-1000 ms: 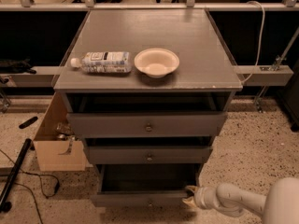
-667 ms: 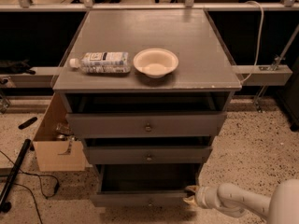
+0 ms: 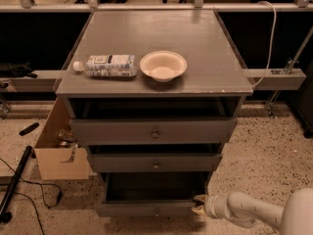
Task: Open bottom drawer
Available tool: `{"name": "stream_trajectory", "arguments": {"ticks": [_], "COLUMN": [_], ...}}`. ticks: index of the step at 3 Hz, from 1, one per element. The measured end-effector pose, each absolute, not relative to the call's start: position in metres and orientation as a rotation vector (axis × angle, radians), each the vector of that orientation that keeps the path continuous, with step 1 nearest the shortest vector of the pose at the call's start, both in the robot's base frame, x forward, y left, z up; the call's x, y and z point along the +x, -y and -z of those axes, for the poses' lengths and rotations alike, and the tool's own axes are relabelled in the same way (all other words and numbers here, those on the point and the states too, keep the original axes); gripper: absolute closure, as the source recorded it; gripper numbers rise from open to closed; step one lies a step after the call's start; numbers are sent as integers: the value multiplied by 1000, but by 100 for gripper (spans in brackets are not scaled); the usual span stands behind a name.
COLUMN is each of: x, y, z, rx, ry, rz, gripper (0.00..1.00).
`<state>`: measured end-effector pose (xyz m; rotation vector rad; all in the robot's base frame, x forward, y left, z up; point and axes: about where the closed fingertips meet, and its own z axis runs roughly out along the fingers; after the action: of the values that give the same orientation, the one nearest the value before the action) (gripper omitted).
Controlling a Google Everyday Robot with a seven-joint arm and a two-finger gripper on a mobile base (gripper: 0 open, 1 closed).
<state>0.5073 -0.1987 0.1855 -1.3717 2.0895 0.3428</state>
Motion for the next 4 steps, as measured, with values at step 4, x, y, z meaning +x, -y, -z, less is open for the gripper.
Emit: {"name": "stream_trajectory", "arguments": {"ticks": [4], "x": [513], "y": [191], "z": [-183], "rx": [-1389], "ry": [-2088], "rz": [-349], "gripper": [0]}}
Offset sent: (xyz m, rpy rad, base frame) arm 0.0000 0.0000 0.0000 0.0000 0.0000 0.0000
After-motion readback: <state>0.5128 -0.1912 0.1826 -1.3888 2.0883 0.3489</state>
